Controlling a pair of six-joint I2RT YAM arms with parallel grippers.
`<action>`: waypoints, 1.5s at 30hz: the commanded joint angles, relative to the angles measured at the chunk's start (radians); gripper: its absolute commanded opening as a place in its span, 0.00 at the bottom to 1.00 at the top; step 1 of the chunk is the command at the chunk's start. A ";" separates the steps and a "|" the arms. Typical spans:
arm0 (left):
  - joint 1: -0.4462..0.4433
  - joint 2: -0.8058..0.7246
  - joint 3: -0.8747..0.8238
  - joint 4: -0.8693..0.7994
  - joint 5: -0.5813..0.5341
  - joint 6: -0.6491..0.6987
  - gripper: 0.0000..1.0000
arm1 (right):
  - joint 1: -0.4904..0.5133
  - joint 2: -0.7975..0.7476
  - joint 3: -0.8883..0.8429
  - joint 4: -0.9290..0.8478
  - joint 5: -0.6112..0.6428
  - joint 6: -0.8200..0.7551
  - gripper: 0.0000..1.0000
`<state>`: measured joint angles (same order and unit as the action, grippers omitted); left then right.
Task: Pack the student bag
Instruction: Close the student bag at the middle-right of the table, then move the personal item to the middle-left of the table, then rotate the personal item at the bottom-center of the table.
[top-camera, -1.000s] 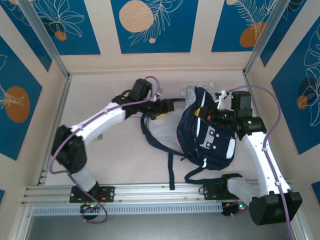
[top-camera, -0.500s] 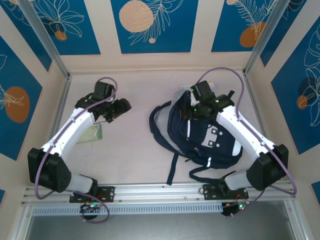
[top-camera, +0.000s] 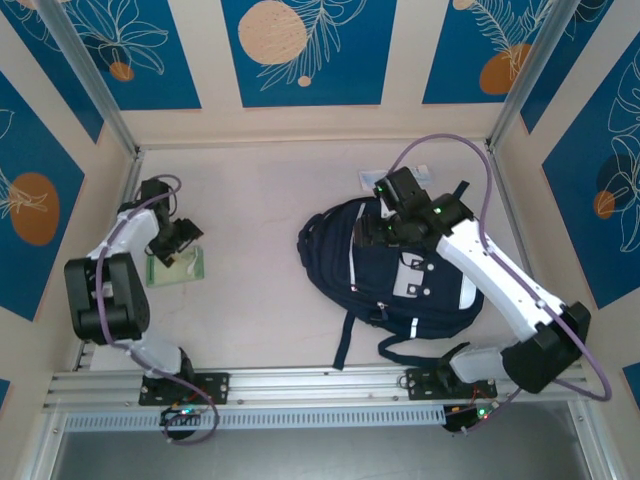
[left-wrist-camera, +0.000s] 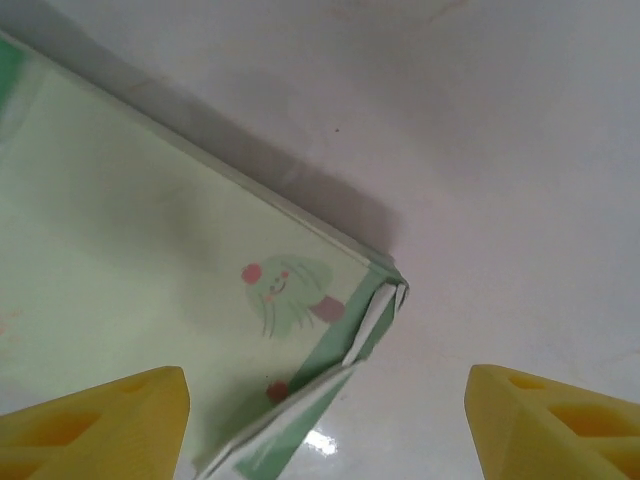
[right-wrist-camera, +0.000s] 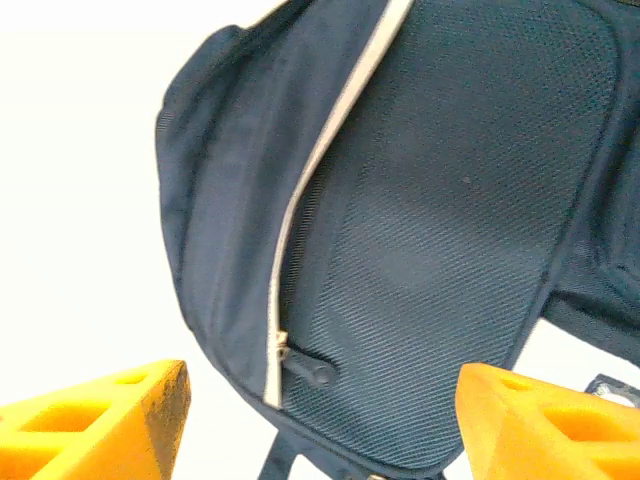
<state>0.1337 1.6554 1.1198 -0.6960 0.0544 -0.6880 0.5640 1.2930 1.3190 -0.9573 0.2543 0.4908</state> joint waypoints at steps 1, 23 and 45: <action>0.009 0.081 0.027 0.063 0.087 0.038 0.70 | 0.008 -0.071 -0.051 0.046 -0.144 0.055 0.70; -0.435 -0.138 -0.428 0.378 0.436 -0.306 0.60 | 0.117 0.104 -0.093 0.134 -0.375 0.073 0.67; -0.199 -0.135 -0.204 0.060 0.185 0.021 0.63 | 0.328 0.528 0.161 0.183 -0.473 0.124 0.60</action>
<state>-0.0692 1.4757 0.8791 -0.6216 0.3038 -0.7242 0.8776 1.7855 1.4456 -0.7712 -0.1776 0.5926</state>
